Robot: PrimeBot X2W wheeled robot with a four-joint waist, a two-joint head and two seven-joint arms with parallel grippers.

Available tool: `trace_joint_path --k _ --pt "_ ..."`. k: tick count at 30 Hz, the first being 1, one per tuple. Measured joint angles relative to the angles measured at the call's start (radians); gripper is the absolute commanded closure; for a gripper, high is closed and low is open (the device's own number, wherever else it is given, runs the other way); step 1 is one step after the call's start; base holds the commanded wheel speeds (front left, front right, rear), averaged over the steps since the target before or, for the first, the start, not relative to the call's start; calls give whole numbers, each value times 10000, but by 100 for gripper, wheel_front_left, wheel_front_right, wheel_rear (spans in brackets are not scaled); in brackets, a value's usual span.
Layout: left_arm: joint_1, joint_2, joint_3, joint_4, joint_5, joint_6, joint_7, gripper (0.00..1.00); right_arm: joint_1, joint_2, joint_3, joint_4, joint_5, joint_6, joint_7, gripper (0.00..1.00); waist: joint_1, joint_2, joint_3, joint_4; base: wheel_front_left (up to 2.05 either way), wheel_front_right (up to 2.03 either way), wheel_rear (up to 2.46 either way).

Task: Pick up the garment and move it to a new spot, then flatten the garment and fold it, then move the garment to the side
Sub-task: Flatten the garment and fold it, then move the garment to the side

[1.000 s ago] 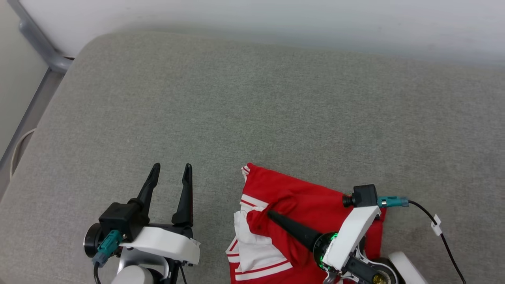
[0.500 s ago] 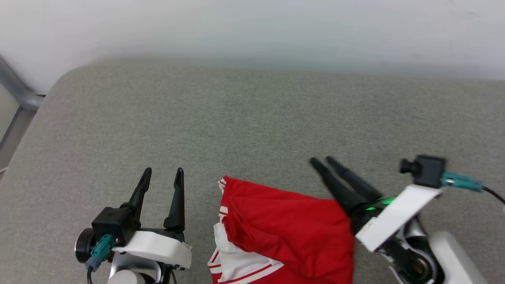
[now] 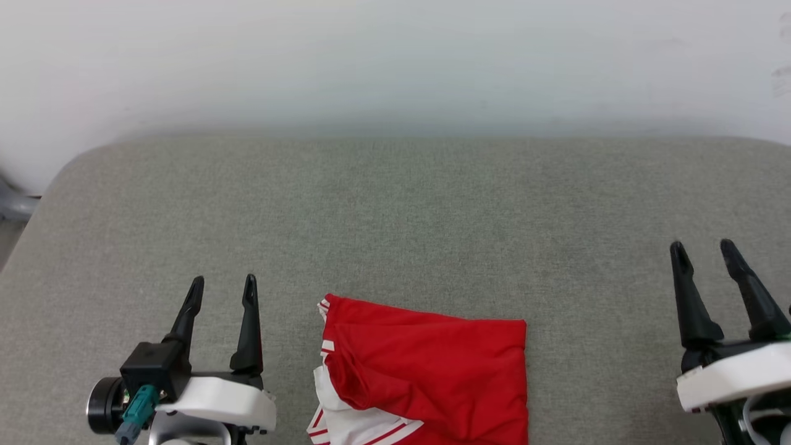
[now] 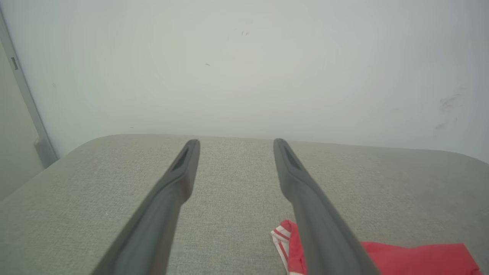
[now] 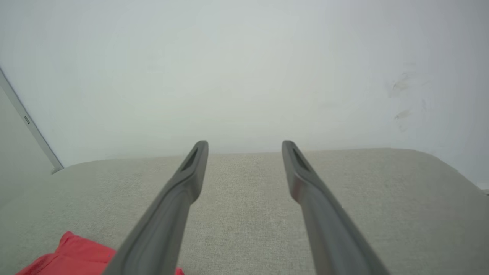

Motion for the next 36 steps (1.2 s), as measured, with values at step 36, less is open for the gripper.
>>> trace_joint_path --k 36 --pt "307 -616 658 96 888 -805 -2 0 1788 336 -1099 -347 989 0 3672 0 -1 0 -64 321 0 0 0"
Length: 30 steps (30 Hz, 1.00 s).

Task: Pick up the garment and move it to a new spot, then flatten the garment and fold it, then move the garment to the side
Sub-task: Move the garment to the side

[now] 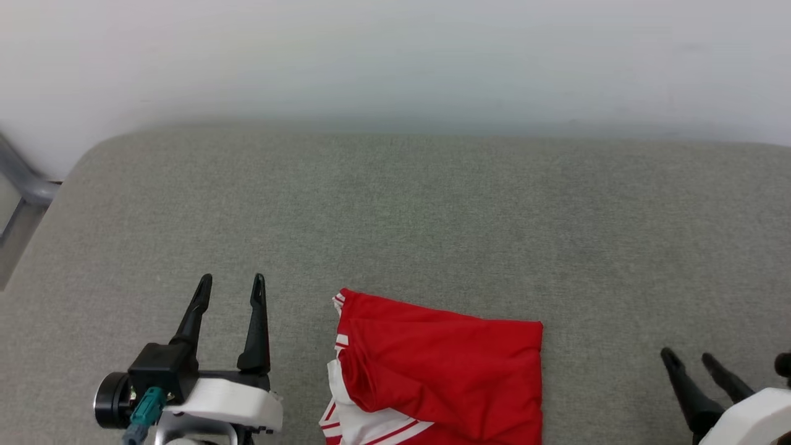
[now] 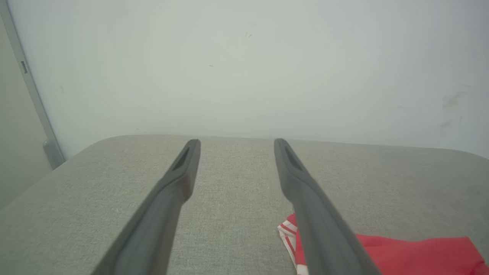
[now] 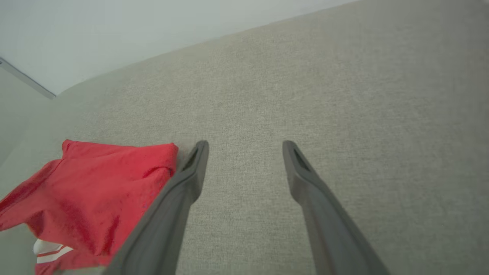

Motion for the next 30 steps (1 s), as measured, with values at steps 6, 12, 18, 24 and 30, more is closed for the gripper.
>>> trace_joint_path --k 6,12,18,24,30 --pt "-461 -370 -15 -186 228 -194 0 0 -83 -351 694 491 1024 0 2036 0 1 0 589 469 0 0 0" --pt "-798 -773 52 -251 407 -418 0 0 -721 -589 1825 1034 1766 0 2481 0 1 0 1223 974 0 0 0" --pt "-989 -1151 199 -247 587 -629 -2 0 -1500 -725 2719 2071 2537 8 2476 0 1 0 1863 1368 0 0 0" --pt "-1089 -1369 414 -140 754 -834 -2 0 -1880 -1007 3244 2823 2947 27 2803 23 1 0 2187 1591 0 0 0" --pt "-1116 -1507 589 -23 878 -1014 -2 0 -2098 -1193 3597 3020 3133 19 2767 100 1 0 2155 1524 0 0 0"
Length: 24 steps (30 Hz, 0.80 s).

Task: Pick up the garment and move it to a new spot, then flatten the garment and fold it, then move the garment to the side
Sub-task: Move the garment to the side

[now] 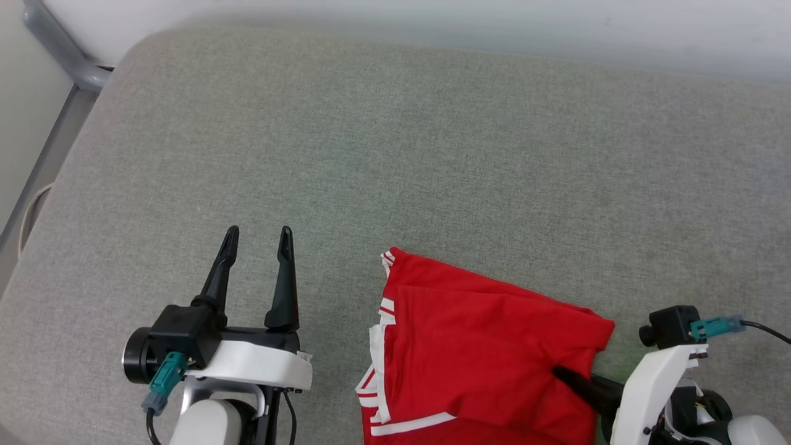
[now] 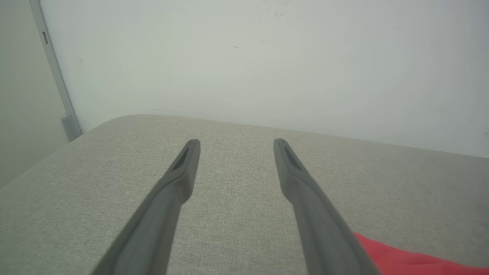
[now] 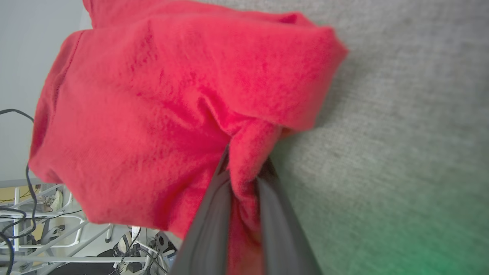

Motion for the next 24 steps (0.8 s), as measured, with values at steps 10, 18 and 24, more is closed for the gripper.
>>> trace_joint_path --k 10,18,24 --pt "305 -6 397 134 232 -213 0 0 -450 -671 389 -759 -435 -12 -272 100 0 0 -606 -730 0 0 0" --pt "580 211 616 -84 410 -297 -12 0 -398 -1511 171 -1174 -989 -15 -173 100 0 0 -966 -2234 0 0 0" --pt "589 316 514 -249 577 -309 -6 0 -752 -1822 178 -936 -1055 -17 -362 100 0 0 -950 -3685 0 0 0"
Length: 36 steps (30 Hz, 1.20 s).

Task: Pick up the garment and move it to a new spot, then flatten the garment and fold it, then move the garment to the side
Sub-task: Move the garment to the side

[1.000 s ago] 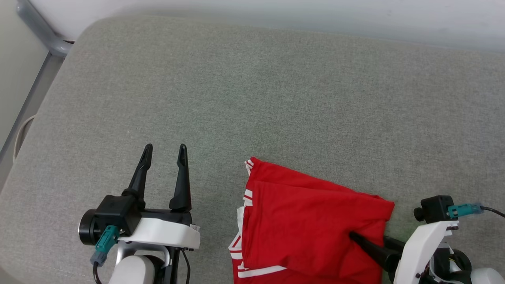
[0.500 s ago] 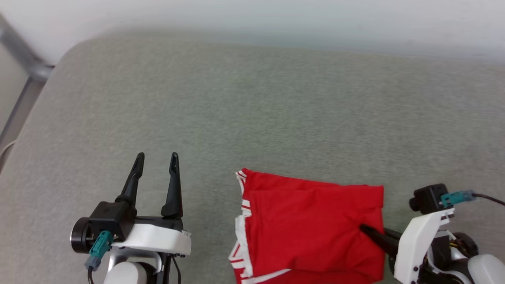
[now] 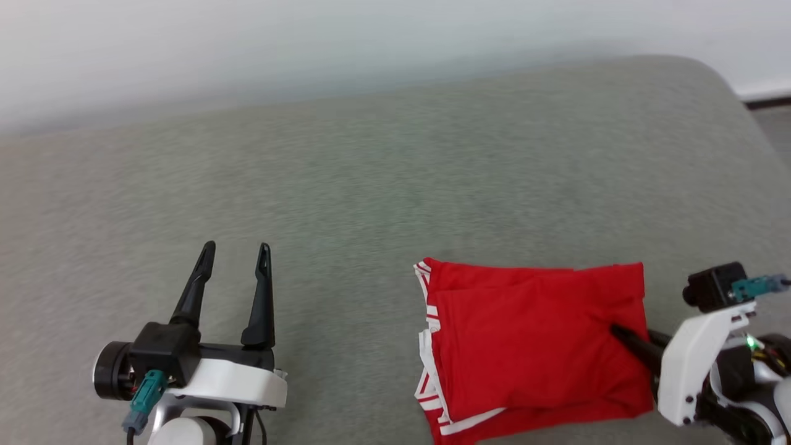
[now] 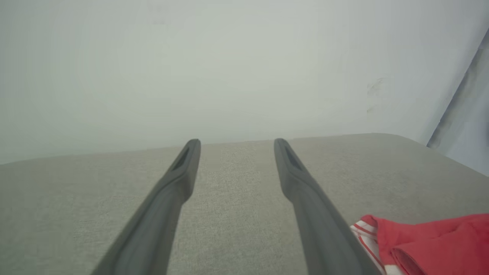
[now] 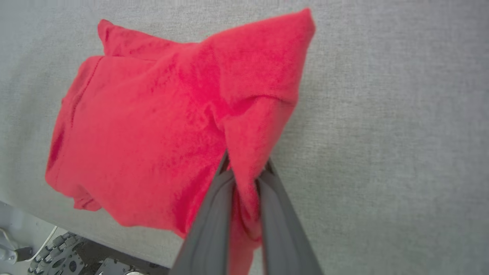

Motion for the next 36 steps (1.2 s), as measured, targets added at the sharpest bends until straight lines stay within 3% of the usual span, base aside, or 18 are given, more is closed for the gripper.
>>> trace_joint_path --k 8,13,18,28,34,35,36 --pt "-220 341 -92 -627 176 13 541 0 -1701 -397 713 1174 -69 0 -932 100 -1 0 357 -1792 0 0 0" --pt "-847 539 -221 -1164 295 -59 913 0 -3123 -579 719 2359 -261 2 -1772 100 0 0 1131 -2312 0 0 0" --pt "-1599 717 -407 -1618 541 -176 1185 0 -4330 -978 257 3538 -303 2 -2420 100 1 0 2142 -2366 0 0 0" --pt "-2644 894 -637 -2130 767 -274 1365 0 -5635 -1636 -1659 5544 -477 4 -3154 100 2 -1 3752 -1846 0 0 0" --pt "-2850 917 -686 -2077 773 -272 1281 0 -5744 -1544 -2435 6644 -955 2 -3306 100 1 -1 4210 -1462 0 0 0" --pt "-2863 918 -698 -2040 761 -274 1269 0 -5745 -1475 -2525 6799 -978 2 -3356 92 1 -1 4236 -1407 0 0 0" --pt "-2864 918 -708 -1973 752 -280 1258 0 -5738 -1413 -2550 6878 -1057 2 -3503 62 1 0 4247 -1362 0 0 0"
